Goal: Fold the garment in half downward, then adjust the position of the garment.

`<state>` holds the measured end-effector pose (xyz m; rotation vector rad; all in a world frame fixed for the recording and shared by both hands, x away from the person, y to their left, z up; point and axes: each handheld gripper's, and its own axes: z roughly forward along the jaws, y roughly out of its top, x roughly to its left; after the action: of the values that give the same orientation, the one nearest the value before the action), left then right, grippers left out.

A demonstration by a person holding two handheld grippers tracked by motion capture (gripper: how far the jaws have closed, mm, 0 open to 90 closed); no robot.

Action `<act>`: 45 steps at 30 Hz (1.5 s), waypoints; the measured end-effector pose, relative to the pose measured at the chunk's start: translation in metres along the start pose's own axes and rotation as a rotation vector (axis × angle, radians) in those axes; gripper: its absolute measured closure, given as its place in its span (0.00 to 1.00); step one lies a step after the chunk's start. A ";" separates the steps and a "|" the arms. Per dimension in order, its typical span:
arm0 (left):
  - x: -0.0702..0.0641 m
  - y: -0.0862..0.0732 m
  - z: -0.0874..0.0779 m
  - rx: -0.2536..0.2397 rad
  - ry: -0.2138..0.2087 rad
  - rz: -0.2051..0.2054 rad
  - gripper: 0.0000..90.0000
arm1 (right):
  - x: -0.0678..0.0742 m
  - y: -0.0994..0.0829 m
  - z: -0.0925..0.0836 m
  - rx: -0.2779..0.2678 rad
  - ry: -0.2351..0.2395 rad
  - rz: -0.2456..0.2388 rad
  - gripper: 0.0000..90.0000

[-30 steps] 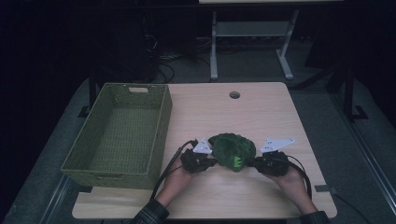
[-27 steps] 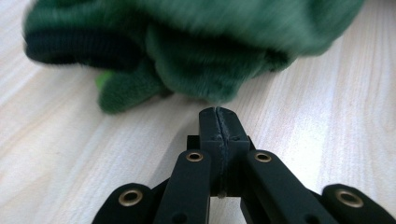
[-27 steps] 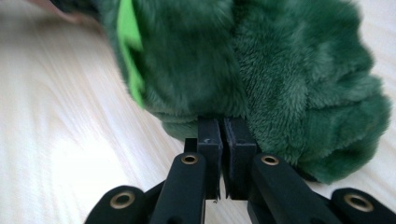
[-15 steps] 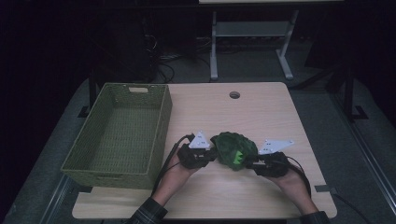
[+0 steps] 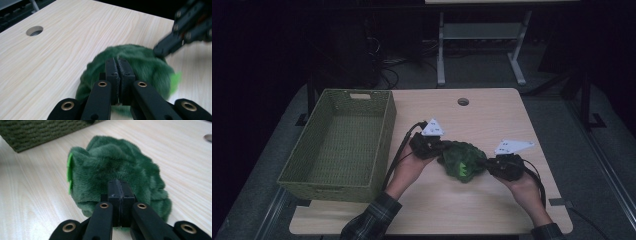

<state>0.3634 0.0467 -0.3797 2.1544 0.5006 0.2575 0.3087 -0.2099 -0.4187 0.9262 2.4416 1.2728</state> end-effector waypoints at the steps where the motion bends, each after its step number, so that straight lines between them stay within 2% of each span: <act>1: 0.000 0.002 0.005 0.006 -0.003 -0.002 0.99 | 0.001 -0.001 0.006 0.011 0.012 -0.001 1.00; 3: 0.000 -0.001 0.020 0.043 -0.017 0.001 0.99 | 0.003 -0.002 0.010 0.022 0.023 -0.006 1.00; 4: 0.000 -0.001 0.020 0.043 -0.017 0.001 0.99 | 0.003 -0.002 0.010 0.022 0.023 -0.006 1.00; 7: 0.001 -0.013 0.029 0.095 -0.028 -0.004 0.99 | 0.008 -0.005 0.015 0.049 0.049 -0.010 1.00; 8: 0.001 -0.013 0.029 0.095 -0.028 -0.004 1.00 | 0.008 -0.005 0.015 0.049 0.049 -0.010 1.00; 12: 0.003 -0.029 0.032 0.125 -0.033 -0.023 1.00 | 0.010 -0.007 0.020 0.070 0.066 -0.012 1.00; 13: 0.003 -0.037 0.034 0.141 -0.033 -0.041 1.00 | 0.011 -0.009 0.023 0.089 0.069 -0.025 1.00; 15: 0.003 -0.041 0.035 0.151 -0.034 -0.038 1.00 | 0.012 -0.011 0.025 0.095 0.070 -0.015 1.00; 16: 0.003 -0.044 0.036 0.154 -0.035 -0.046 1.00 | 0.012 -0.013 0.027 0.098 0.069 -0.027 1.00; 17: 0.004 -0.048 0.037 0.160 -0.042 -0.057 1.00 | 0.013 -0.017 0.033 0.135 0.071 -0.020 1.00; 20: 0.003 -0.055 0.041 0.164 -0.039 -0.071 1.00 | 0.012 -0.019 0.037 0.157 0.074 -0.021 1.00; 22: 0.004 -0.059 0.044 0.193 -0.034 -0.057 1.00 | 0.012 -0.020 0.040 0.164 0.073 -0.023 1.00; 23: 0.002 -0.061 0.046 0.189 -0.030 -0.069 1.00 | 0.012 -0.022 0.043 0.183 0.070 -0.022 1.00; 27: 0.002 -0.061 0.048 0.191 -0.021 -0.059 1.00 | 0.011 -0.024 0.045 0.191 0.079 -0.015 1.00; 29: 0.002 -0.061 0.046 0.191 -0.026 -0.061 1.00 | 0.011 -0.023 0.043 0.190 0.077 -0.012 1.00; 30: 0.003 -0.061 0.045 0.175 -0.031 -0.081 1.00 | 0.011 -0.022 0.041 0.180 0.078 -0.015 1.00; 31: 0.004 -0.060 0.041 0.167 -0.045 -0.097 0.99 | 0.011 -0.021 0.037 0.162 0.079 -0.019 0.99; 32: 0.005 -0.059 0.037 0.167 -0.057 -0.093 0.98 | 0.011 -0.019 0.032 0.146 0.077 -0.013 0.98; 33: 0.005 -0.058 0.033 0.157 -0.059 -0.096 0.96 | 0.011 -0.015 0.022 0.117 0.064 -0.005 0.97; 36: 0.003 -0.056 0.023 0.145 -0.065 -0.109 0.94 | 0.008 -0.013 0.014 0.088 0.061 0.010 0.97; 40: -0.003 -0.057 0.009 0.126 -0.077 -0.109 0.95 | -0.004 -0.008 0.000 0.048 0.025 0.020 1.00; 41: -0.006 -0.057 0.005 0.127 -0.079 -0.111 0.97 | -0.011 -0.007 -0.003 0.034 0.012 0.033 1.00; 45: -0.014 -0.060 -0.005 0.139 -0.100 -0.097 1.00 | -0.022 -0.002 -0.003 0.032 -0.012 0.047 1.00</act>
<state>0.3334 0.0755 -0.4251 2.2578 0.5781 0.0627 0.3236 -0.2266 -0.4206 1.0025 2.4518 1.2433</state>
